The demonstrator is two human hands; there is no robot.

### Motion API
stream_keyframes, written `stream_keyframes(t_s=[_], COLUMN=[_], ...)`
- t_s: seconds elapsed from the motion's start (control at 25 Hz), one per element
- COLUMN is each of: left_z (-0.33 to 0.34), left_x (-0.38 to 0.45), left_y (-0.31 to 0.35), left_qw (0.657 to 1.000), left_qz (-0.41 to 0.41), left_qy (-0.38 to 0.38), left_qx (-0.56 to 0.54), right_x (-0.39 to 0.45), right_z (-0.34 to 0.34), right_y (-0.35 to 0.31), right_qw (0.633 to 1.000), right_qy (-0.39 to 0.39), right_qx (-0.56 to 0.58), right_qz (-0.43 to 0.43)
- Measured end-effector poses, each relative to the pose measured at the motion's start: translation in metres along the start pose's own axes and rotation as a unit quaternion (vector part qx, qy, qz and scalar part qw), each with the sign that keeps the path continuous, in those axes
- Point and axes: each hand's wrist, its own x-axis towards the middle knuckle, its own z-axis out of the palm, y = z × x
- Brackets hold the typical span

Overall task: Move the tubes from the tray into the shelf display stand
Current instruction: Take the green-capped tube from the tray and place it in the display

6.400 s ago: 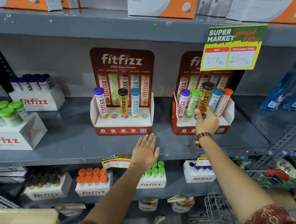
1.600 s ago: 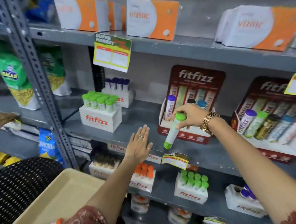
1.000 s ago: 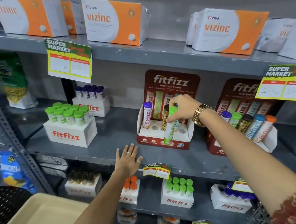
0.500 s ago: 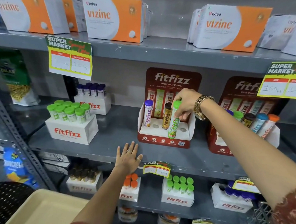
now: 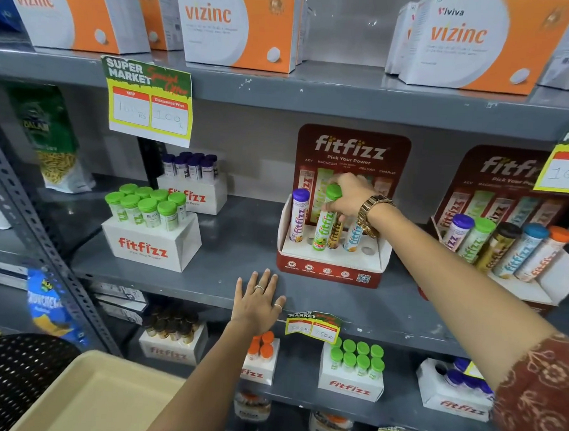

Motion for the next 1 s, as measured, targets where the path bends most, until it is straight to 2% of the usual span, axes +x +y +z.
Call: stream_keyframes(t_s=[0.16, 0.52, 0.64, 1.0], left_z=[0.000, 0.001, 0.001, 0.000], left_x=[0.001, 0.002, 0.002, 0.001], left_y=[-0.001, -0.002, -0.002, -0.001], left_qw=[1.000, 1.000, 1.000, 1.000], left_qz=[0.000, 0.001, 0.002, 0.003], left_qy=[0.000, 0.002, 0.000, 0.002], left_qx=[-0.007, -0.011, -0.016, -0.014], right_x=[0.015, 0.033, 0.034, 0.030], right_z=[0.016, 0.024, 0.024, 0.029], right_y=[-0.007, -0.021, -0.023, -0.037], right_qw=[1.000, 0.998, 0.994, 0.983], right_qy=[0.018, 0.001, 0.002, -0.066], right_qx=[-0.010, -0.057, -0.110, -0.165], right_qz=[0.001, 0.033, 0.024, 0.043])
